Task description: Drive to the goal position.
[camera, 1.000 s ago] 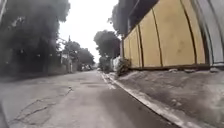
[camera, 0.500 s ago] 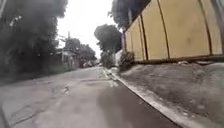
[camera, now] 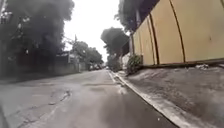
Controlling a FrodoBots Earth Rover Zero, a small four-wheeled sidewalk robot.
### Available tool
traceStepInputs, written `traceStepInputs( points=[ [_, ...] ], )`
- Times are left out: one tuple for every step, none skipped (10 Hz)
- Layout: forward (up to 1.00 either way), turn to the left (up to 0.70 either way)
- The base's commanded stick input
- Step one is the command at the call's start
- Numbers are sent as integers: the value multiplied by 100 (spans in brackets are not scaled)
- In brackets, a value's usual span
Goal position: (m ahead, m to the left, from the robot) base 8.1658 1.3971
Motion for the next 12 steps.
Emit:
traceStepInputs(
  points=[
    [70,0],
    [70,0],
    [70,0],
    [70,0],
    [70,0],
    [70,0],
    [70,0],
    [70,0],
    [70,0],
    [70,0],
    [70,0],
    [70,0]
  ],
)
